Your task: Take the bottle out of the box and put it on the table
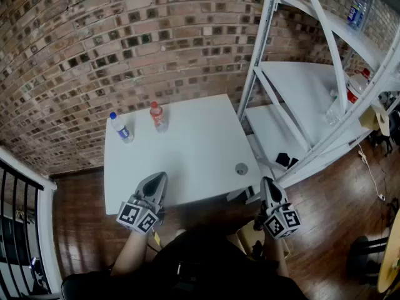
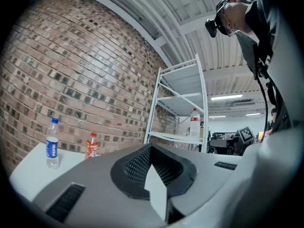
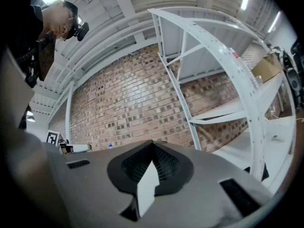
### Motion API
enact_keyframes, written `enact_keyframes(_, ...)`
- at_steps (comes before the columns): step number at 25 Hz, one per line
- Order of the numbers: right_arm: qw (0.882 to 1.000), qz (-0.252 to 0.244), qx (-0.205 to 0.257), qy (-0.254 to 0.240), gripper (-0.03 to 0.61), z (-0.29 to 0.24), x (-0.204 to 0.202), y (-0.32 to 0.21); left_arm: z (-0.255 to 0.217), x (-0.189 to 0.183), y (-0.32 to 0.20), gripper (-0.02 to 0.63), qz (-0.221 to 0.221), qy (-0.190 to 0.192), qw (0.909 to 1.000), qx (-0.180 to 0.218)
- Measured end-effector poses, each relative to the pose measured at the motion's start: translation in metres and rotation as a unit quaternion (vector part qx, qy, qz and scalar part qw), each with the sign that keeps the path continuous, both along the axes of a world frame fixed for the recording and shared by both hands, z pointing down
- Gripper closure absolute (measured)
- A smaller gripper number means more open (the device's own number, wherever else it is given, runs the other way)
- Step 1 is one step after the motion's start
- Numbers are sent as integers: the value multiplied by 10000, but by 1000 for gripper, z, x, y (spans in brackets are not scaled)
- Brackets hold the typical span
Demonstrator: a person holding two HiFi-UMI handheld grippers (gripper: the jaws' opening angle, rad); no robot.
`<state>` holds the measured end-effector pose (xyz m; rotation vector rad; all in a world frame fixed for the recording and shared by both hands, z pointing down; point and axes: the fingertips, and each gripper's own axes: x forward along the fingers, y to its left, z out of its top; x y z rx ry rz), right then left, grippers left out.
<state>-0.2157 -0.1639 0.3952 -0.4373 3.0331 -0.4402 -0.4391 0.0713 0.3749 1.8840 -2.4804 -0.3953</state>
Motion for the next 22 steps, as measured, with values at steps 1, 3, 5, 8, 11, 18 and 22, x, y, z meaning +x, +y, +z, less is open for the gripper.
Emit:
enact_keyframes(1, 10000, 67, -9, 12, 574, 1, 8, -4, 0, 6, -7, 609, 66, 8, 10000, -7)
enact_keyframes(3, 9998, 206, -27, 22, 574, 2, 25, -14, 0, 18, -23, 609, 213, 15, 9998, -31)
enact_keyframes(5, 9993, 368, -41, 1, 574, 4, 43, -23, 0, 32, -40, 609, 410, -11, 9991, -82)
enact_keyframes(8, 9974, 723, -61, -31, 574, 7, 76, -34, -2, 52, -68, 609, 802, -80, 9966, -153)
enact_keyframes(11, 9936, 1126, -44, 42, 574, 10, 116, -45, -4, 76, -96, 609, 1169, -113, 9929, -169)
enact_keyframes(18, 9789, 2030, 6, 243, 574, 18, 224, -66, -7, 154, -168, 609, 2047, -183, 9784, -202)
enact_keyframes(22, 9679, 2496, -53, 281, 574, 28, 281, -62, -5, 201, -194, 609, 2535, -179, 9670, -193)
